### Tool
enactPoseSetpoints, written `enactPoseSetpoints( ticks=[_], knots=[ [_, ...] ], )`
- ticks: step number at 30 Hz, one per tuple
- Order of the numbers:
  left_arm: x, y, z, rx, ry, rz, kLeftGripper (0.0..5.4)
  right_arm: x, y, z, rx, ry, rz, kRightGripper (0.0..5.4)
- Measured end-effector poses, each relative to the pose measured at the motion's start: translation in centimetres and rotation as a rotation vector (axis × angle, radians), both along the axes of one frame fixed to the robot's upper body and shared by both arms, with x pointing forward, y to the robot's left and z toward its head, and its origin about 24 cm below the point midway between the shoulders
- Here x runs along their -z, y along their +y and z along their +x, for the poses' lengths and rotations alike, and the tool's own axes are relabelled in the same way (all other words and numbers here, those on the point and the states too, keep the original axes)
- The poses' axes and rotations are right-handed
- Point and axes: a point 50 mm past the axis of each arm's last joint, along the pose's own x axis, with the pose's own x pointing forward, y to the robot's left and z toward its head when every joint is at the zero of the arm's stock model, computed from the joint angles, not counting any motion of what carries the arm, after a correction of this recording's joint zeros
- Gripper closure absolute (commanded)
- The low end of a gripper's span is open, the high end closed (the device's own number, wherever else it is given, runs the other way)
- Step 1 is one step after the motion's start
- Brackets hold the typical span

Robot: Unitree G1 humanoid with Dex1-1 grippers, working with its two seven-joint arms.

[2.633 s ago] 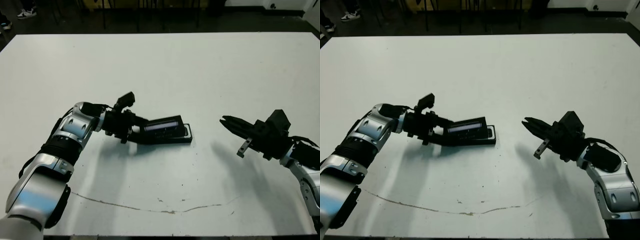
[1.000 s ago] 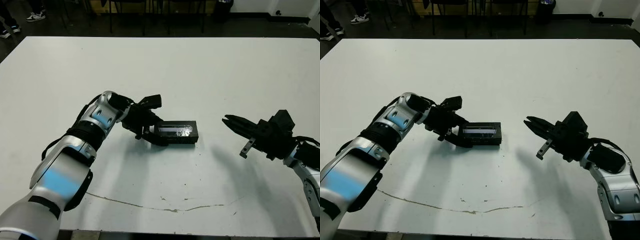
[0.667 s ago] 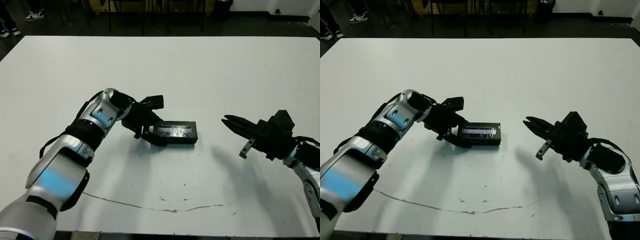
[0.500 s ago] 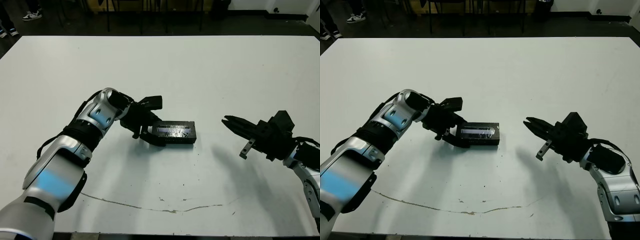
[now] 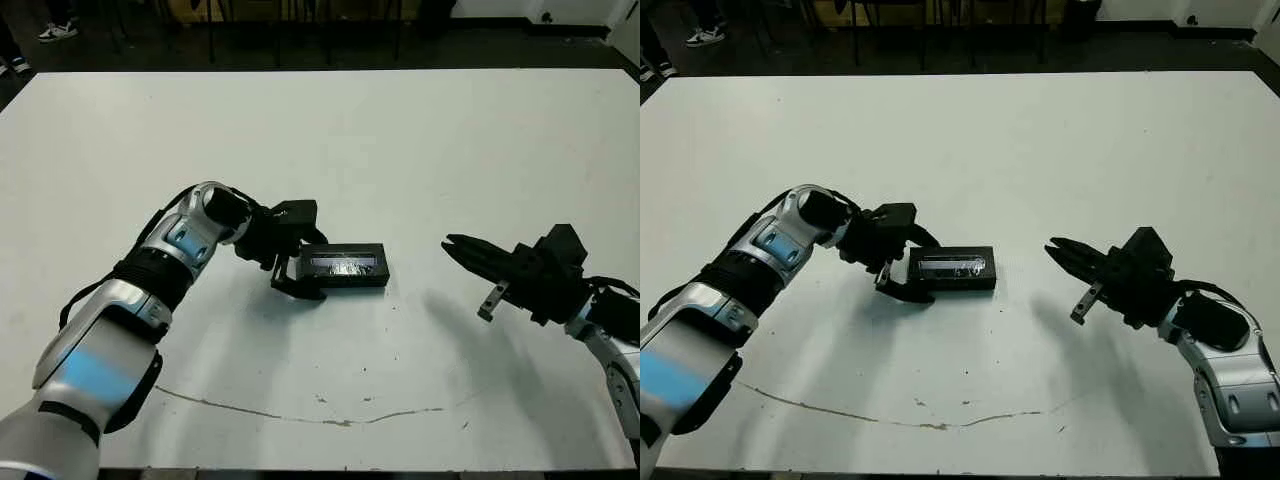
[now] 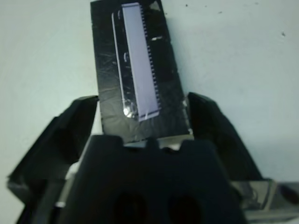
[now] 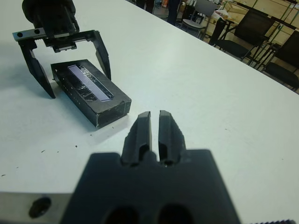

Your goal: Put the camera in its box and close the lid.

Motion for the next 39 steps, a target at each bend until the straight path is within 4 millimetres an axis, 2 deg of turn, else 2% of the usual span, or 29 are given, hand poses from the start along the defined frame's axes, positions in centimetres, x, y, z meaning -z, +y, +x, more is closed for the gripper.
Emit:
enactPoseSetpoints(
  ticks=[8, 14, 19, 22, 24, 28, 34, 39],
  knots=[
    [0.5, 2.2, -0.2, -0.049, 0.015, -0.028, 0.02, 0.0, 0.1, -0.1, -0.005, 0.000, 0.003, 5.40],
    [0.5, 6.7, -1.0, -0.157, 0.012, -0.047, 0.02, 0.0, 0.1, -0.1, -0.011, 0.004, 0.019, 5.40],
    [0.5, 10.9, -2.9, -0.291, 0.031, -0.108, 0.02, -0.1, 0.2, -0.1, -0.007, 0.000, 0.011, 5.40],
    [0.2, 12.7, -4.3, -0.387, 0.017, -0.139, 0.02, -0.1, 0.3, -0.1, -0.006, -0.001, 0.009, 5.40],
    [-0.4, 13.2, -5.1, -0.463, -0.022, -0.192, 0.09, -0.1, 0.4, -0.1, -0.008, 0.000, 0.005, 5.40],
    [-2.5, 12.5, -5.8, -0.671, -0.175, -0.377, 0.60, -0.1, 0.5, -0.1, -0.013, -0.004, 0.001, 5.40],
    [-4.5, 7.9, -6.8, -0.882, -0.366, -0.709, 1.73, 0.0, 0.3, 0.0, 0.003, 0.006, 0.001, 5.40],
    [-5.7, 4.7, -7.3, -0.915, -0.379, -0.833, 2.69, -0.3, 0.3, 0.0, 0.026, -0.011, -0.001, 5.40]
  ],
)
